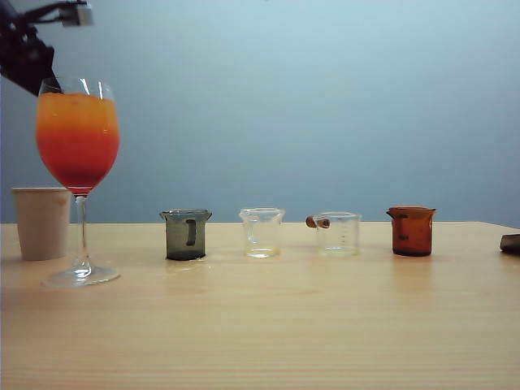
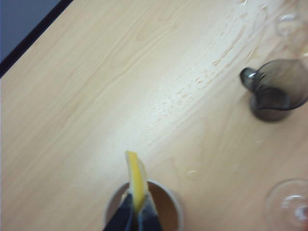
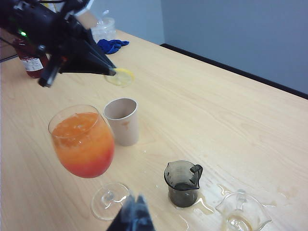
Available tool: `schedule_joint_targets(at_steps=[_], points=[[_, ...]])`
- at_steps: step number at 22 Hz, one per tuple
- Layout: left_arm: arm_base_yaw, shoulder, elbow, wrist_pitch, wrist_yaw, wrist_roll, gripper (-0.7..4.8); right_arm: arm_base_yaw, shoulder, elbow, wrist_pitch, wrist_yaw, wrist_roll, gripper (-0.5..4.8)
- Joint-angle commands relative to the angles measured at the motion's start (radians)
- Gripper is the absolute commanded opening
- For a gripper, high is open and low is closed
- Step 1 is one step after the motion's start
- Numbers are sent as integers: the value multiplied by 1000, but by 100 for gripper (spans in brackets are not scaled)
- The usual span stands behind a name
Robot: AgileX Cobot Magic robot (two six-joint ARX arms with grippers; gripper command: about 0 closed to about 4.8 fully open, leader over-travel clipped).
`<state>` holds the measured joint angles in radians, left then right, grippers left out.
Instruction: Pick up the lemon slice from the paper cup on the left and carefully insert it into the rim of the goblet.
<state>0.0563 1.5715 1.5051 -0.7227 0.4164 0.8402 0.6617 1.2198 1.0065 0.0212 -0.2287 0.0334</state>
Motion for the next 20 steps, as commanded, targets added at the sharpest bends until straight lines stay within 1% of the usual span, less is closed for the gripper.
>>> schedule_joint_targets(at_steps=[1,3,5,7,8,10,11,12,13,15,16,18,20], points=[[-21,-43,4,-55,-3,-127,-6,2,-3,7,21,-3,0,-2],[-43,-78,4,-90,-47,-170,-6,2,-3,7,22,-3,0,-2],[-60,-119,4,-128,-79,-177,-6,2,-3,7,22,-16,0,-2],[-66,-158,4,-159,-80,-196,-6,2,-4,8,21,-26,0,-2],[-66,-201,4,-184,-78,-218,-6,2,-5,8,21,-26,0,-2],[-66,-241,6,-195,-78,-245,-6,2,-5,8,21,-39,0,-2],[-65,-288,16,-202,-73,-300,-6,2,-5,8,21,-40,0,-2],[-65,-323,27,-211,-47,-353,-6,2,-5,8,21,-40,0,-2],[-65,-345,31,-217,-20,-375,-6,2,-5,8,20,-40,0,-2],[-65,-393,40,-244,55,-392,-6,2,-5,8,13,-44,0,-2],[-65,-415,40,-264,79,-414,-6,2,-5,8,7,-72,-1,-2],[-66,-435,39,-292,90,-437,-6,2,-4,8,-2,-111,-1,-2],[-66,-445,39,-315,98,-438,-6,5,-4,8,-8,-127,-1,-2]])
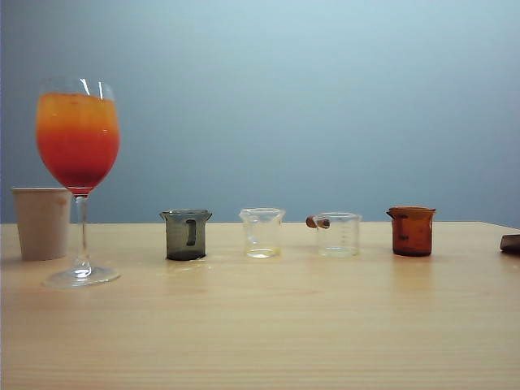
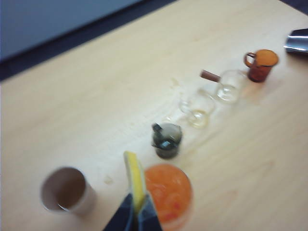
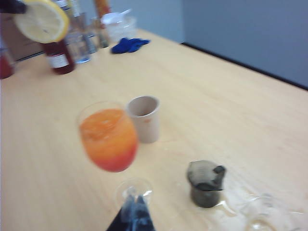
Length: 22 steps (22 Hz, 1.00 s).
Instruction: Pick up the lemon slice from the paper cup on the left and carefully insert it into the rim of the goblet.
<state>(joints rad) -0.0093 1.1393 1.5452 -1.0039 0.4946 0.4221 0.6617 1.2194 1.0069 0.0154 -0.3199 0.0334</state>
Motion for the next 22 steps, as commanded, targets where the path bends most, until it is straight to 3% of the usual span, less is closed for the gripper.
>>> schedule_joint_targets(at_steps=[1,9,10,14,19,22], points=[[0,-14,-2,-39,19,-20,-6,8,-4,7,-4,-39,-2,-2],[-1,-14,-59,-19,69,6,-6,13,-4,8,27,-42,-1,-2],[0,-11,-87,12,110,16,-6,17,-4,8,43,-42,-1,-2],[1,-5,-150,73,119,26,-6,30,-4,8,59,-42,-1,-2],[1,9,-175,23,55,150,-6,31,-2,8,58,-38,-1,-2],[1,9,-176,22,-2,183,-6,31,1,8,58,-39,-1,-2]])
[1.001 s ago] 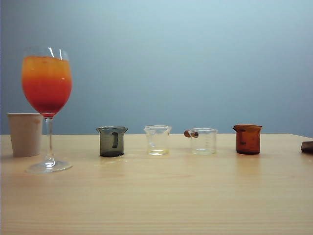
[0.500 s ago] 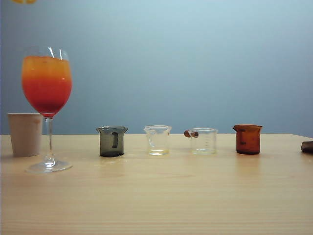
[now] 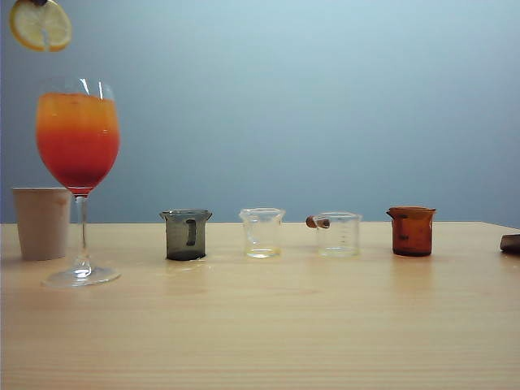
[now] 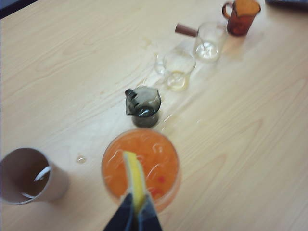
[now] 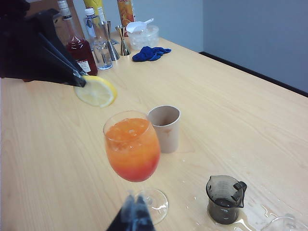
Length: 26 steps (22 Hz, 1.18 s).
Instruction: Pick up the lemon slice from the paper cup on the left and carefully insert it into the rim of the goblet.
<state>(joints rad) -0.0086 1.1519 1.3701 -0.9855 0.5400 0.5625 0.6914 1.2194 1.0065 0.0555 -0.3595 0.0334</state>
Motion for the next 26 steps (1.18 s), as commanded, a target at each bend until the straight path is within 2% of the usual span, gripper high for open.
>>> schedule_joint_targets(at_steps=[1,6,14,21,26], points=[[0,-3,-1,0,-53,51,-6,1,1,8,18,2,-1,-2],[0,3,-1,-12,-45,97,-6,1,2,8,25,2,-1,-2],[0,27,-3,0,21,96,-6,1,3,8,29,16,-1,-2],[0,42,-3,5,21,96,-6,1,3,8,32,17,-2,-2],[0,50,-3,1,-24,96,-6,1,3,8,32,17,-4,-2]])
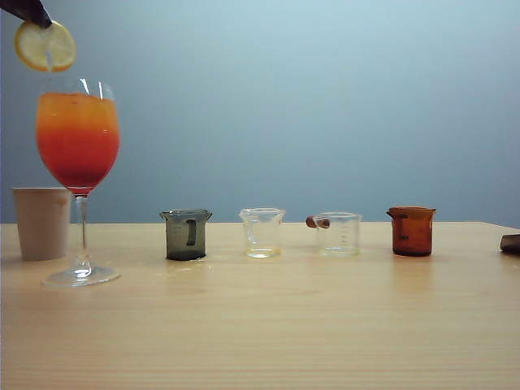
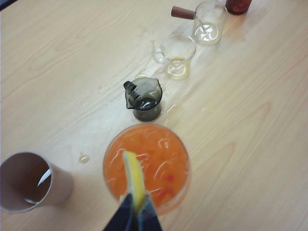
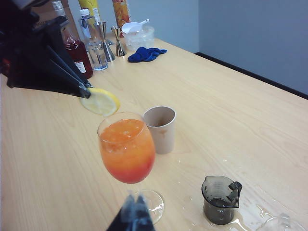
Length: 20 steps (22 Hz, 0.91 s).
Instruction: Pick up the lemon slice from the paper cup on the left and carefully insert it into the rim of the goblet.
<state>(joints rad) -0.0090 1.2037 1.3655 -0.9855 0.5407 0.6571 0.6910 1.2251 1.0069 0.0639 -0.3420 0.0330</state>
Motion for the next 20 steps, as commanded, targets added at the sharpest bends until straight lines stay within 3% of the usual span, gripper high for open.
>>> schedule_joint_targets(at_steps=[1,20], points=[[0,-2,2,-1,-25,2,-6,1,-3,7,23,-1,-4,-2],[-1,13,-32,-7,-21,2,-6,1,11,7,25,3,-8,-2]])
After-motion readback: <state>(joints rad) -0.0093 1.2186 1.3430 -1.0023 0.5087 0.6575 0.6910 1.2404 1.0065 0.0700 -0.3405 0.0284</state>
